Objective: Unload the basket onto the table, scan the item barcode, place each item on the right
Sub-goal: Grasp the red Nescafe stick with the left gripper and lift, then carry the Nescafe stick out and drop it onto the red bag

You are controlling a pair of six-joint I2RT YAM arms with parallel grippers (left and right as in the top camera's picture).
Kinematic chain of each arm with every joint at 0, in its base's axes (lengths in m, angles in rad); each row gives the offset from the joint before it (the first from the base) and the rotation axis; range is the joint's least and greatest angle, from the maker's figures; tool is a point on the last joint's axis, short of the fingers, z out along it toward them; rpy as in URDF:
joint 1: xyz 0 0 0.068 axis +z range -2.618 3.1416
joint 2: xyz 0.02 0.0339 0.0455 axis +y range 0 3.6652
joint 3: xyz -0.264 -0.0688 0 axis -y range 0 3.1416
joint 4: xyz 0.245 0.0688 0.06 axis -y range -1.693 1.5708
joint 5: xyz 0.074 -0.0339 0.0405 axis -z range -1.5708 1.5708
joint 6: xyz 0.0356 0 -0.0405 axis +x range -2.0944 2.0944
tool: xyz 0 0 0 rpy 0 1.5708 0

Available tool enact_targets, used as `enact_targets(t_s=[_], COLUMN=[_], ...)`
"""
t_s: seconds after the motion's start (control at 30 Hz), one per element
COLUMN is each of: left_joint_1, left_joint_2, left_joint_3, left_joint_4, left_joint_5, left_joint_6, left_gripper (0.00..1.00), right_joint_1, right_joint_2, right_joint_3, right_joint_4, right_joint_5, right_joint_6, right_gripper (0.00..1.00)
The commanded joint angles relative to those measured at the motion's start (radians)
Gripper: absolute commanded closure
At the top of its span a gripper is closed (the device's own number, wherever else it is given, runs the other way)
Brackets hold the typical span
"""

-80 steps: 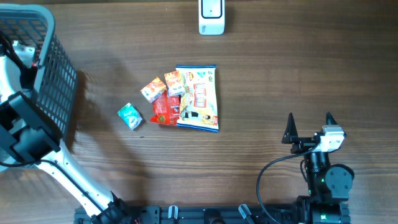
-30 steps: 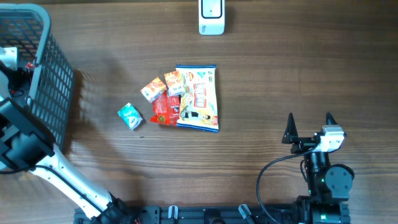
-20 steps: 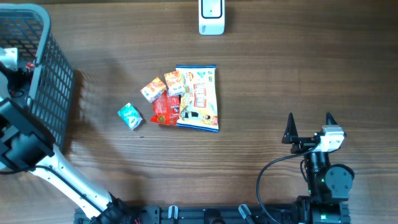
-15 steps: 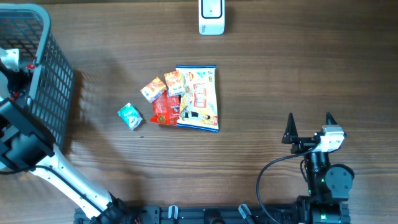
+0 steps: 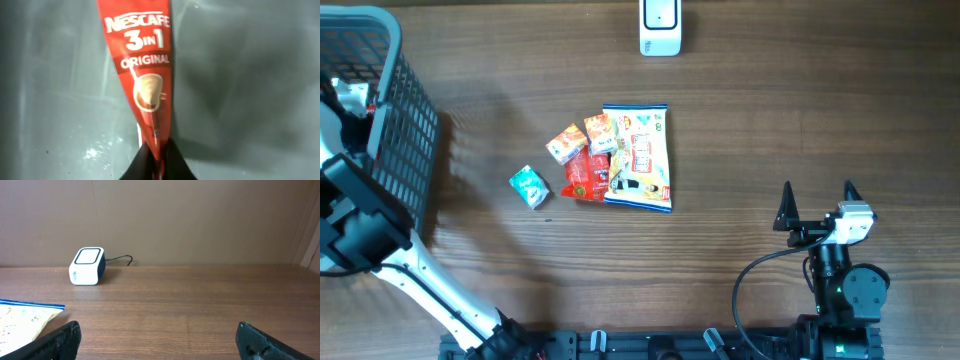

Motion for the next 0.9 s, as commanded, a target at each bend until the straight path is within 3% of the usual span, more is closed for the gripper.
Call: enact_targets(t_s=[0.0,0.2,0.43,0.67,0.8,0.87], left_joint_1=[-0.018,-0.033,-0.019,-0.018,-0.027,-0.034], left_joint_2=[0.003,-0.133,-0.422,-0.67,-0.812,-0.856], left_joint_3=[-0.049,-0.048,-0.048,-0.048,-0.048,-0.048], left_joint_4=[-0.037,-0.035,-0.022,0.009,0.006,-0.001], left_joint_5=[-0.028,-0.027,-0.028,-0.018,0.119,0.298], left_joint_6=[0.004,-0.05,-0.151,-0.179,-0.179,-0.184], left_gripper=[0.96,0.96,0.96,0.96,0.96,0.96], right_joint_1=[-0.004,-0.004,-0.004,-0.004,-0.004,-0.004], right_joint_2=[-0.005,-0.005,-0.005,-0.005,-0.005,-0.005], right_joint_3=[-0.003,-0.003,-0.003,-0.003,-0.003,-0.003], right_joint_4=[0.003,0.003,0.003,0.003,0.003,0.003], right_joint_5=[-0.008,-0.008,-0.008,-0.008,-0.008,-0.008], right_joint_6=[-0.011,-0.01,-0.01,-0.01,-0.011,-0.01], right_gripper=[0.0,0.0,0.0,0.0,0.01,0.0])
